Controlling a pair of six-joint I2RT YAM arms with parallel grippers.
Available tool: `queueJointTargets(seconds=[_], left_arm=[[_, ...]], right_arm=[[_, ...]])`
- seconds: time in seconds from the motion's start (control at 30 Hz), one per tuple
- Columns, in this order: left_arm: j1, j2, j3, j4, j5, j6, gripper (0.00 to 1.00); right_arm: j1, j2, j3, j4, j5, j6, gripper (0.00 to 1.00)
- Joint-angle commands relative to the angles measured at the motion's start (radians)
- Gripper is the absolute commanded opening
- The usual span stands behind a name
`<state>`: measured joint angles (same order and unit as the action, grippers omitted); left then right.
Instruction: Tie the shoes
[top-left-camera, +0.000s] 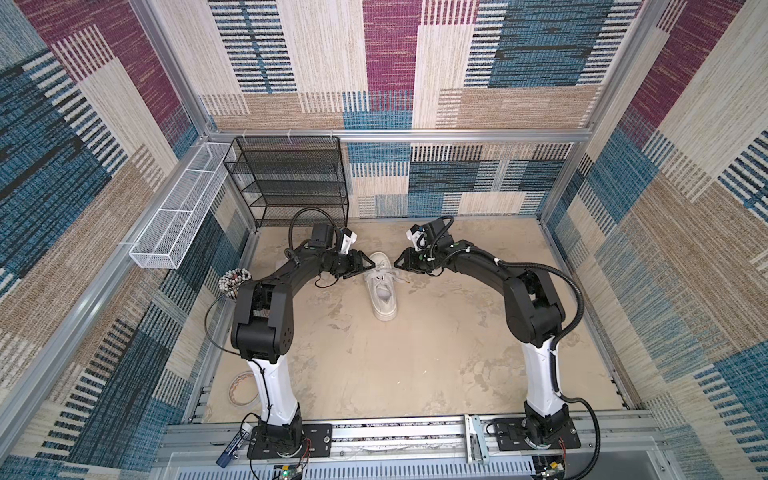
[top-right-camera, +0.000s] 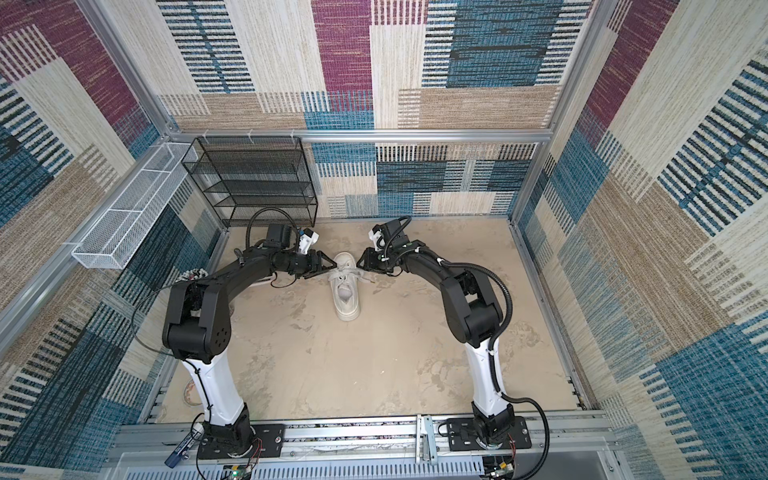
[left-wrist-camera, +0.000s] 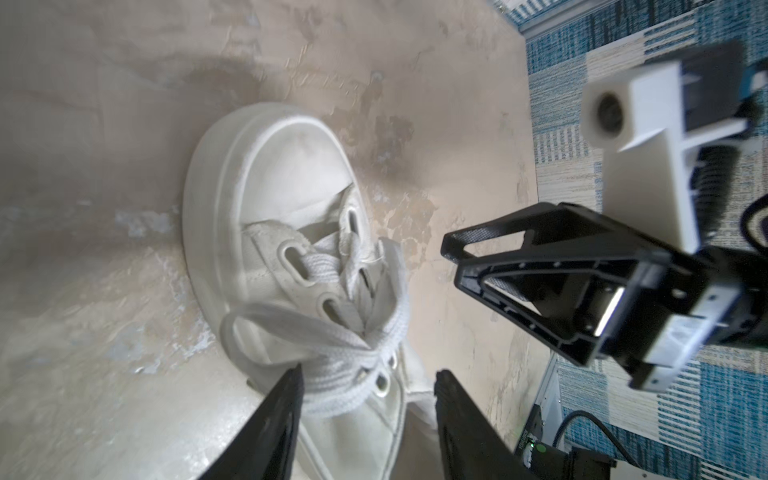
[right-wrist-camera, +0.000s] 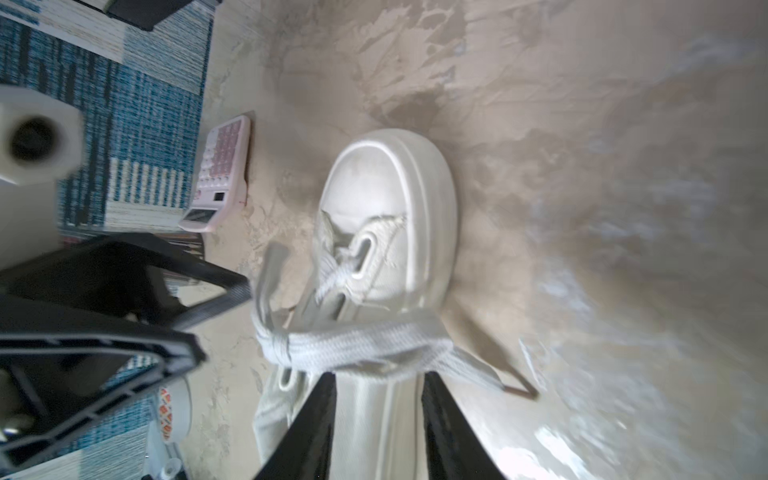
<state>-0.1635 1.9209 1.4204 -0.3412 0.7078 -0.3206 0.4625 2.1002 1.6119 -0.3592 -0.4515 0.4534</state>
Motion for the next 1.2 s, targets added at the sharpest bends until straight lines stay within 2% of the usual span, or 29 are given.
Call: queueJointTargets(seconds=[0.0, 0.2, 0.37, 0.6, 0.67, 0.87, 0.93, 0.97, 1.07, 1.17], left_arm=[[-0.001, -0.037, 0.025, -0.051, -0.054, 0.064, 0.56], [-0.014, -0.061, 0.062, -0.068, -0.048, 0.047, 0.56], [-0.042, -0.024, 0.158, -0.153, -0.067, 0.070, 0.56], [-0.060, 0.028, 0.239, -0.226, -0.079, 0.092, 0.56], [-0.059, 0.023, 0.241, -0.252, -0.118, 0.101, 0.57], [-0.046, -0.003, 0.194, -0.249, -0.120, 0.101, 0.57], [-0.032, 0.004, 0.175, -0.246, -0.120, 0.110, 0.52], [-0.026, 0.012, 0.176, -0.259, -0.120, 0.134, 0.49], [-0.025, 0.039, 0.208, -0.315, -0.218, 0.252, 0.47], [-0.020, 0.093, 0.267, -0.374, -0.242, 0.286, 0.47]], right_arm=[[-0.001, -0.038, -0.087, -0.049, 0.125, -0.072, 0.38], [0.003, -0.042, -0.150, -0.037, 0.133, -0.101, 0.37], [0.035, -0.044, -0.145, -0.018, 0.297, -0.218, 0.36], [0.046, 0.000, -0.103, 0.016, 0.300, -0.349, 0.36], [0.047, 0.003, -0.094, 0.023, 0.282, -0.337, 0.36], [0.049, -0.062, -0.116, 0.060, 0.199, -0.255, 0.36], [0.054, -0.082, -0.101, 0.053, 0.178, -0.246, 0.36], [0.056, -0.089, -0.090, 0.046, 0.170, -0.240, 0.36], [0.057, -0.089, -0.057, 0.018, 0.149, -0.225, 0.36], [0.058, -0.089, -0.024, -0.003, 0.117, -0.207, 0.35]])
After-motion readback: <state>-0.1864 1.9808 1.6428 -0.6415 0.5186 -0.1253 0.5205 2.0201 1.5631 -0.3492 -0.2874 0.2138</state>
